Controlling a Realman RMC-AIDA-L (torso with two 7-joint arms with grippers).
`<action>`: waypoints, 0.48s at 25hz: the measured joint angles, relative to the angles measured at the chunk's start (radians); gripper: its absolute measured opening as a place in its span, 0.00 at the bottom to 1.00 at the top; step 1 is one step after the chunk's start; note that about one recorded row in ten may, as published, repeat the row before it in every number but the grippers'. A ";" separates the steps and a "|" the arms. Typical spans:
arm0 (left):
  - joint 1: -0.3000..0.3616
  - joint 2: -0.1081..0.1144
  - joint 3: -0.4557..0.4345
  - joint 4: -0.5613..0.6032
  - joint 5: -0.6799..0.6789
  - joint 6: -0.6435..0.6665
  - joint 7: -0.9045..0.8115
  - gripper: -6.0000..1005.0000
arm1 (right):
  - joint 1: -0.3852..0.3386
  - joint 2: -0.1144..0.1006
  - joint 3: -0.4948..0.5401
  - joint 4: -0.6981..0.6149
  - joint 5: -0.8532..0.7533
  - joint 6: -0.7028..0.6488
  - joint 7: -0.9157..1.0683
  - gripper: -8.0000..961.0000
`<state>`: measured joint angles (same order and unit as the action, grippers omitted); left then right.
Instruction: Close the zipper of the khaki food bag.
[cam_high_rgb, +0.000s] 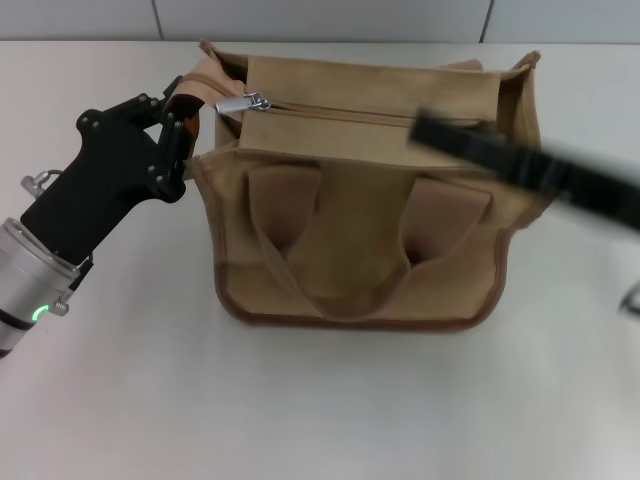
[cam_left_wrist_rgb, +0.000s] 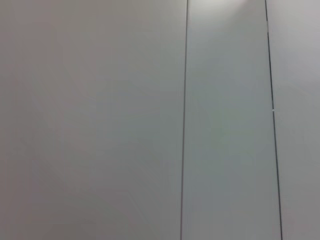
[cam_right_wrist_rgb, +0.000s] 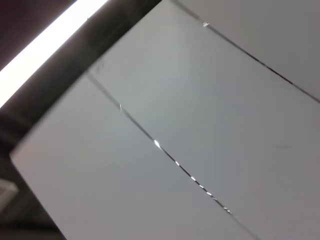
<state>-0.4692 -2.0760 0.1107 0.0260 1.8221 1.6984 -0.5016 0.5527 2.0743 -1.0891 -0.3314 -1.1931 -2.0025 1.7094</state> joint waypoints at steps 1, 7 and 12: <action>-0.003 0.000 0.000 0.000 0.000 0.003 0.000 0.03 | 0.021 -0.002 0.000 0.003 0.029 0.004 0.098 0.78; -0.015 -0.002 0.004 0.000 0.006 0.025 0.001 0.03 | 0.083 0.009 0.000 0.090 0.158 0.168 0.679 0.78; -0.016 -0.002 0.006 0.000 0.007 0.040 0.015 0.03 | 0.067 0.012 0.005 0.171 0.190 0.303 0.814 0.78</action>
<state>-0.4848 -2.0782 0.1171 0.0260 1.8287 1.7384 -0.4863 0.6200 2.0867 -1.0838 -0.1609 -1.0033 -1.6997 2.5229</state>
